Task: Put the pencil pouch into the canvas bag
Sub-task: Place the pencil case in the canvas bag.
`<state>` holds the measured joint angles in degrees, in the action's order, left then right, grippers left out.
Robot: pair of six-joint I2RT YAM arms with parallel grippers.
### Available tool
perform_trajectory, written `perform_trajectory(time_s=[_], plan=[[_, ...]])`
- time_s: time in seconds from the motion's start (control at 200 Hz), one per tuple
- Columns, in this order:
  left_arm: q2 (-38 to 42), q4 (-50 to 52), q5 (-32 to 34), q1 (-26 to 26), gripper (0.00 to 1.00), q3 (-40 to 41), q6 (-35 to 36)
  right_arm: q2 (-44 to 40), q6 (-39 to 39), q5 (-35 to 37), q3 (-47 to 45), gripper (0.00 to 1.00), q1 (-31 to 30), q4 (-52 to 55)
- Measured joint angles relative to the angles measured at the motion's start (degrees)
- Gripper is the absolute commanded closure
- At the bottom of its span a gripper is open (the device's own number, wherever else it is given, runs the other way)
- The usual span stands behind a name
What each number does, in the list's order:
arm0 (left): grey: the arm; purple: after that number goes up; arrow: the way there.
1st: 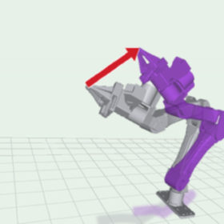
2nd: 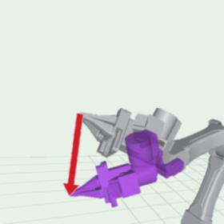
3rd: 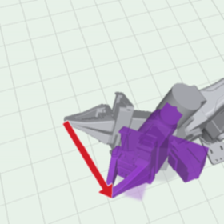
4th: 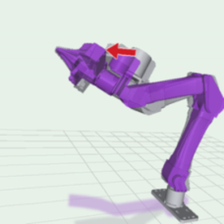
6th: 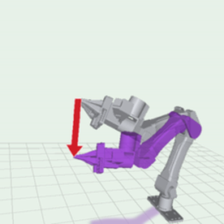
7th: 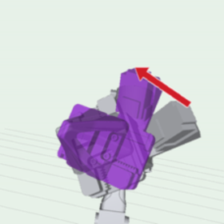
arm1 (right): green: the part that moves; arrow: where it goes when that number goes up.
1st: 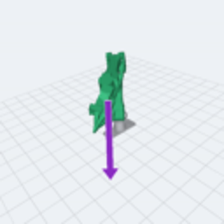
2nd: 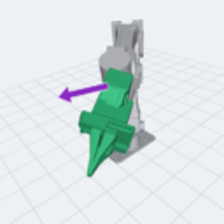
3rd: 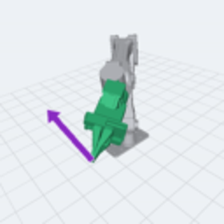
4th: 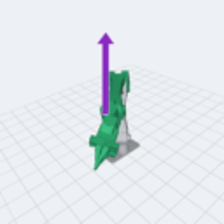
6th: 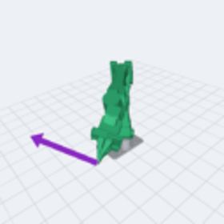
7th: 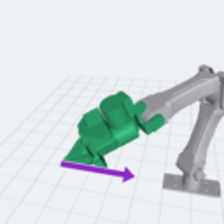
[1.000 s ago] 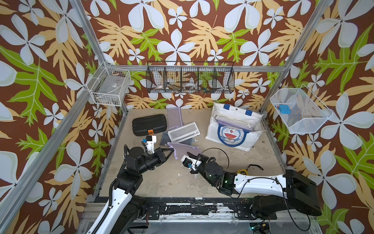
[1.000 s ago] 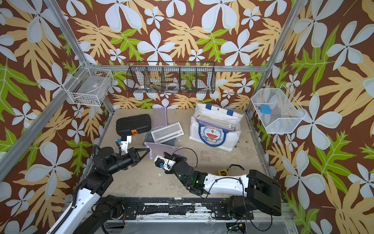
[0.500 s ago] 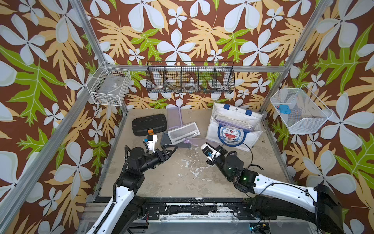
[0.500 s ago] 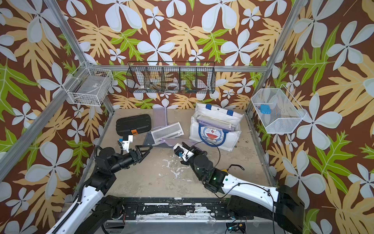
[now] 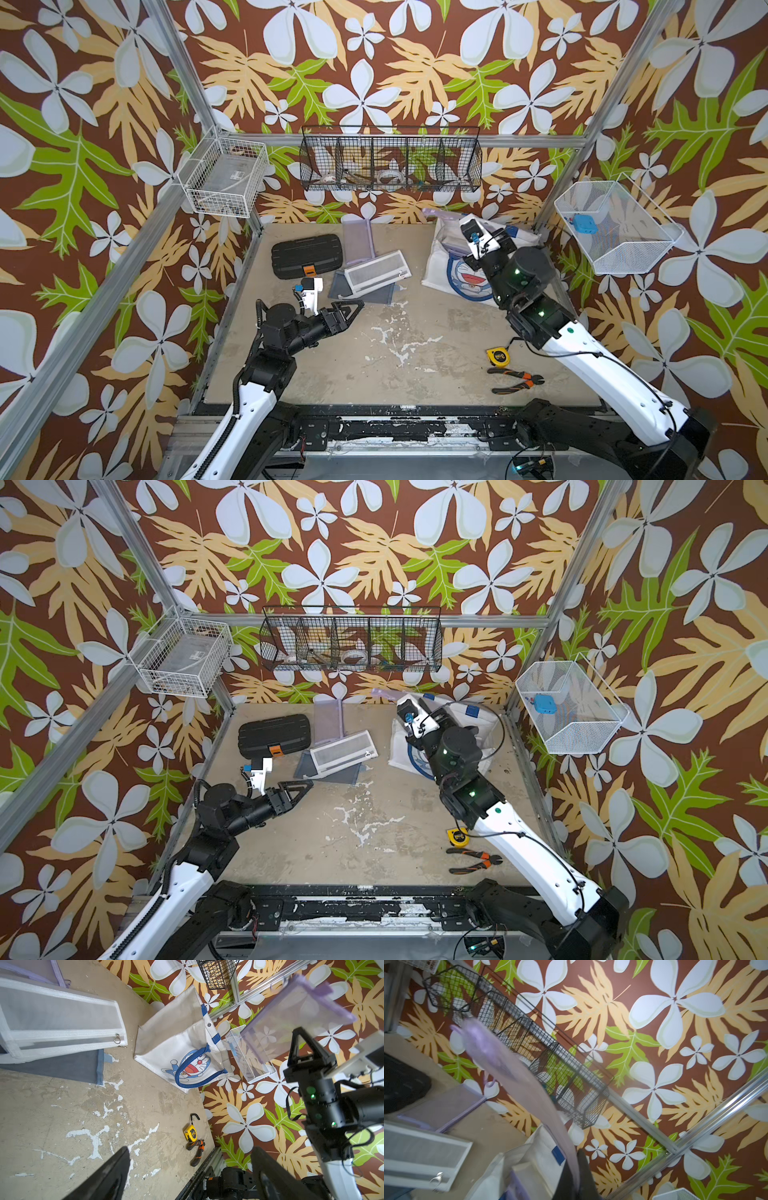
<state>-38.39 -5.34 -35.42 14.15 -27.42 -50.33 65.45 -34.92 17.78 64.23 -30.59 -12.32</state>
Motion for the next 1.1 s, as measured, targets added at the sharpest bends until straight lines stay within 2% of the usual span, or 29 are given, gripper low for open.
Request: perform_trajectory(time_s=[0.17, 0.365, 0.545, 0.806, 1.101], plan=[[0.79, 1.46, 0.68, -0.22, 0.08, -0.61, 3.02, 5.62, -1.55, -2.86, 5.16, 1.0, 7.43, 4.13], [-0.09, 2.08, 0.59, -0.5, 0.08, -0.61, 4.44, 7.87, -2.71, -4.24, 1.42, 1.0, 12.66, 5.92], [-1.03, 2.03, 0.13, -1.11, 0.08, -1.2, 5.46, 9.4, -2.56, -5.79, -2.21, 1.0, 15.37, 5.88], [-1.7, 2.03, -0.83, -1.75, 0.08, -1.22, 6.03, 14.27, -1.46, -6.84, -1.99, 1.0, 16.63, 4.61], [-2.45, 2.01, -0.79, -2.1, 0.08, -0.68, 6.73, 18.71, -2.51, -0.22, -1.27, 1.0, 16.7, 4.48]])
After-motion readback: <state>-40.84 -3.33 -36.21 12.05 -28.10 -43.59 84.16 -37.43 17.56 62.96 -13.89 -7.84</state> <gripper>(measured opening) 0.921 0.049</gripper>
